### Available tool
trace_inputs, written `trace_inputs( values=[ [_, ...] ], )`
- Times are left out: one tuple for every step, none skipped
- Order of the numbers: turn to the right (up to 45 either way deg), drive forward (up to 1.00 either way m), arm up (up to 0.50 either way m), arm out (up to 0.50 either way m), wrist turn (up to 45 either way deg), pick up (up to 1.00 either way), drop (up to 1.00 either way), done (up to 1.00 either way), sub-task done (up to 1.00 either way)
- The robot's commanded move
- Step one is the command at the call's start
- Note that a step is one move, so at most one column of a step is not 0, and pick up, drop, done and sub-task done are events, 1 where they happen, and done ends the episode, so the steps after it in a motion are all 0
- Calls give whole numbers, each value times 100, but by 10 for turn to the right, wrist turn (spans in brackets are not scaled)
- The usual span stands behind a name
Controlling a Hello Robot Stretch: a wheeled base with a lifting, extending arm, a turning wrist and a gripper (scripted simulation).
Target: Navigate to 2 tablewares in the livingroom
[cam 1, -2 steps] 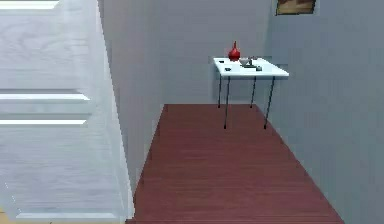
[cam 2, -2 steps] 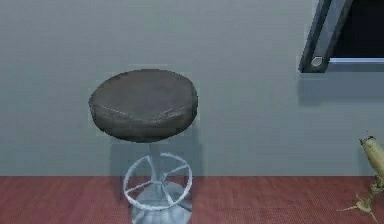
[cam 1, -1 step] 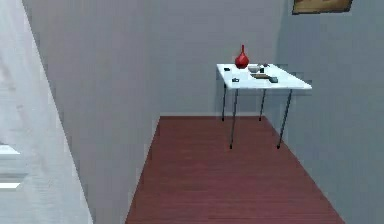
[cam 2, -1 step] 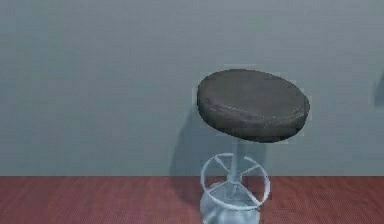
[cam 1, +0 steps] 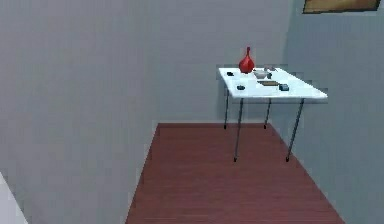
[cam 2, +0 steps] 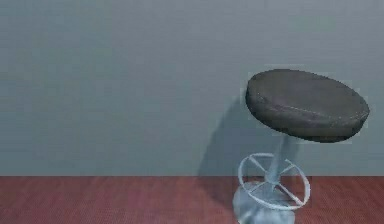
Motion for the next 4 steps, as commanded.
trace_inputs(
  values=[
    [150,0,0,0,0,0,0,0,0],
    [0,100,0,0,0,0,0,0,0],
    [150,0,0,0,0,0,0,0,0],
    [0,10,0,0,0,0,0,0,0]
  ],
)
